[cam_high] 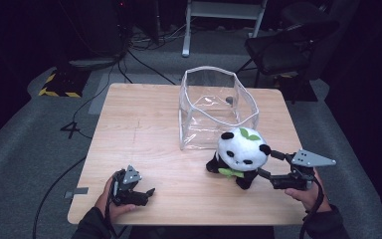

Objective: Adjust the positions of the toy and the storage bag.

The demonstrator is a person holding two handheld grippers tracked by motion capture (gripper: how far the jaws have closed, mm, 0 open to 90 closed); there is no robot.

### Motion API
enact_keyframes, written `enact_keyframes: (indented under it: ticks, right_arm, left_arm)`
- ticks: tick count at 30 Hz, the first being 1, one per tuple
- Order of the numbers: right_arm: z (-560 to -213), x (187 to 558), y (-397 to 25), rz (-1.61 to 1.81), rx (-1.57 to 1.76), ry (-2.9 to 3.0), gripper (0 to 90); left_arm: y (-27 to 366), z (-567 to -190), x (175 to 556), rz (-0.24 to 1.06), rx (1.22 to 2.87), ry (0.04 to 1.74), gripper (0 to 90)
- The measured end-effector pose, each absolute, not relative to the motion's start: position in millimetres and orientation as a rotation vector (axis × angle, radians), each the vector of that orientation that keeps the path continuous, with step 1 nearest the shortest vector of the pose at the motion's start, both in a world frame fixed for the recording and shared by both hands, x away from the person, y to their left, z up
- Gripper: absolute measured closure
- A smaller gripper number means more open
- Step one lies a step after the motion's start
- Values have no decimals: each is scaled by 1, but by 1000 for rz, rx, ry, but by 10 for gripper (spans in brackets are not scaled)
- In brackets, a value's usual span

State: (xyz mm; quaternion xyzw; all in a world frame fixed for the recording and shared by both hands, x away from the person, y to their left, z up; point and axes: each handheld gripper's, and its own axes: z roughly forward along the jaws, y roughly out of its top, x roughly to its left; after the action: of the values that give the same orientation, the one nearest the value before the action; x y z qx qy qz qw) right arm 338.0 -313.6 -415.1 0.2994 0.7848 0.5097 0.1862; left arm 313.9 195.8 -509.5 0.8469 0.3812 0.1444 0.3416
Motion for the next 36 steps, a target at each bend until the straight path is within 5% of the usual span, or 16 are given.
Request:
enact_keyframes:
  ticks: [25, 36]
  right_arm:
    - [-404, 352, -295, 1475, 776, 2240, 149]
    - [-411, 364, -284, 1424, 755, 2321, 49]
  left_arm:
    - [196, -510, 314, 374, 2203, 990, 144]
    - [196, -510, 314, 376, 2203, 991, 144]
